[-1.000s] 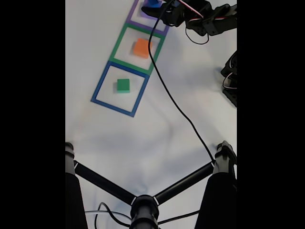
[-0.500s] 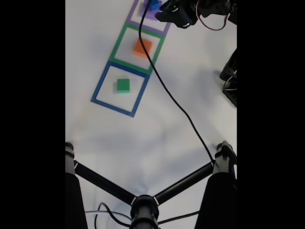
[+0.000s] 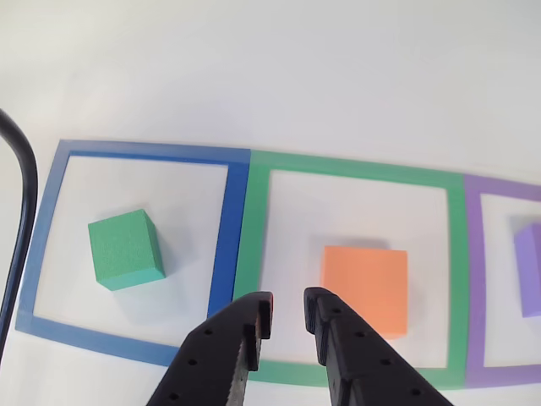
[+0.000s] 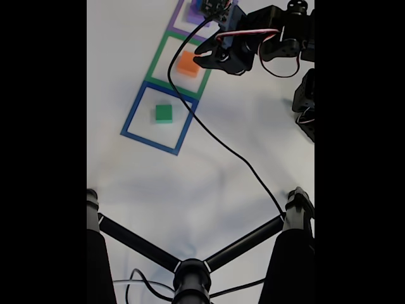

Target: Tower of hanoi

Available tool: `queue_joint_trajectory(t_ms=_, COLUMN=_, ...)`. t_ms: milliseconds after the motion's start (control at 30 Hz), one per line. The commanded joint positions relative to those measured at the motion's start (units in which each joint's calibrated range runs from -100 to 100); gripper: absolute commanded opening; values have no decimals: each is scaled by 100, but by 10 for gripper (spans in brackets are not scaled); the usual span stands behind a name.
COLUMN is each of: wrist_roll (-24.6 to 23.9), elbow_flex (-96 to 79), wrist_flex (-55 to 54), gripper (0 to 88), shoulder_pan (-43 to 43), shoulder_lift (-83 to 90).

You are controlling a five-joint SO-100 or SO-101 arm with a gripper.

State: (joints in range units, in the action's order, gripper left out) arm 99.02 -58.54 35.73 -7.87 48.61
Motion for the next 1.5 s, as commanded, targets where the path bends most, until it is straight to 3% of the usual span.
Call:
queue_joint_trajectory(t_ms=0, wrist_roll=98, elbow_flex=-784, wrist_flex=-1222, gripper=37, shoulder_pan=-261, shoulder_lift=251)
queue_joint_trajectory(t_ms=233, wrist_roll=98, elbow_flex=-2002, wrist_flex=-3011, gripper=173, shoulder_pan=-551, shoulder_lift=171)
queue_joint_trajectory(t_ms=733, wrist_roll=98, elbow_flex=-2447, wrist_flex=-6143, gripper=302, shoulder_pan=-749, shoulder_lift=-1881)
queue_joint_trajectory(t_ms=1133, wrist_roll=98, elbow_flex=-1629, wrist_flex=-7900, gripper=323, shoulder_pan=-726, shoulder_lift=-4309)
queue_joint_trajectory(t_ms=1467, wrist_roll=98, elbow_flex=-966, wrist_flex=-8604, gripper=324, shoulder_pan=-932, shoulder_lift=-5591)
